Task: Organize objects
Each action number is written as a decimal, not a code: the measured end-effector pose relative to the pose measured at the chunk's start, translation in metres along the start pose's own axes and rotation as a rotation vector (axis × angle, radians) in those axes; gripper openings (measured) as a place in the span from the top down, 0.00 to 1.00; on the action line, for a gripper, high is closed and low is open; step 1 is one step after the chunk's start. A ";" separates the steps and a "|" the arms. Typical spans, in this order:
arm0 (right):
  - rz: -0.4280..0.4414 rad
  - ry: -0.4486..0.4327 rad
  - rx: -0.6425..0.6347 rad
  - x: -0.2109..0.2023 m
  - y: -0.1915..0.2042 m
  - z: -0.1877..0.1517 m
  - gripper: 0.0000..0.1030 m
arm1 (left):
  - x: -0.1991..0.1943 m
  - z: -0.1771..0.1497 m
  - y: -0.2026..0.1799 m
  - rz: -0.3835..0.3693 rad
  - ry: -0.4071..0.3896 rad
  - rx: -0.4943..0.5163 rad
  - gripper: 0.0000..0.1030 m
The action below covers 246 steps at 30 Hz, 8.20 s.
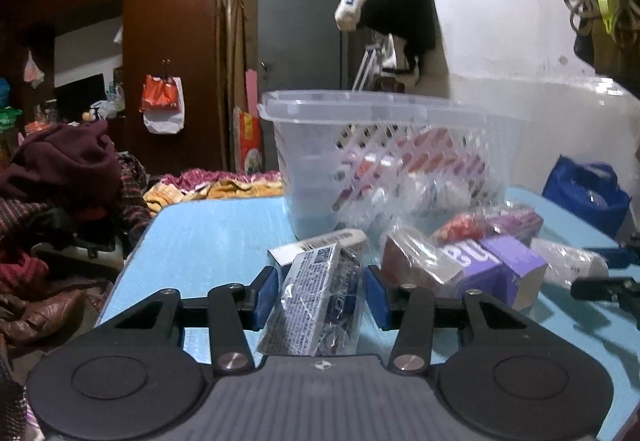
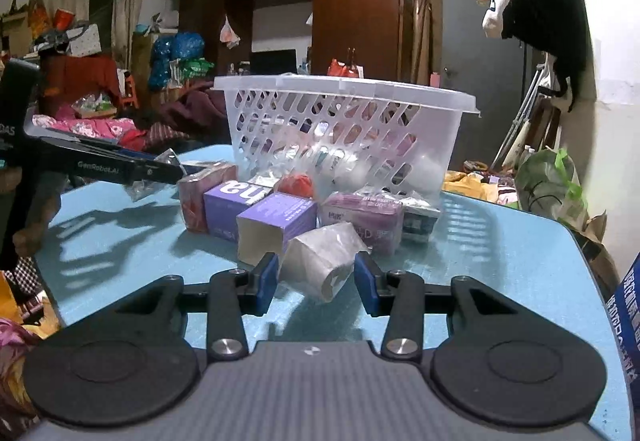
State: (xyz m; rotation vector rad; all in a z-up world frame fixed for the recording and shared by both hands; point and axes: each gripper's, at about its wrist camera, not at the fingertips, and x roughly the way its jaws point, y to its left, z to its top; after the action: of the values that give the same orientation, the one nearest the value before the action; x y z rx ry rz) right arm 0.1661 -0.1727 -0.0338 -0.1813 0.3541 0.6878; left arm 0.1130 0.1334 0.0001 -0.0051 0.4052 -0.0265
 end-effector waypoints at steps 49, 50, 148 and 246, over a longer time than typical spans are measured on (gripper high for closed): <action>-0.129 0.026 0.046 0.039 -0.046 0.058 0.01 | 0.021 0.042 -0.030 0.026 0.002 -0.053 0.18; -0.121 0.054 0.057 0.045 -0.048 0.053 0.05 | 0.024 0.036 -0.029 0.004 0.026 -0.069 0.18; -0.058 -0.169 0.141 0.046 -0.059 0.139 0.12 | 0.052 0.123 -0.015 -0.058 -0.210 -0.200 0.27; -0.046 0.019 0.053 0.046 -0.028 0.056 0.00 | 0.011 0.038 -0.054 -0.074 -0.009 -0.019 0.10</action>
State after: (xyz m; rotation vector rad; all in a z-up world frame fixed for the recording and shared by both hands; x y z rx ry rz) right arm 0.2318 -0.1511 0.0021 -0.1452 0.3847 0.6305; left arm 0.1368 0.0790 0.0309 -0.0385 0.3965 -0.0960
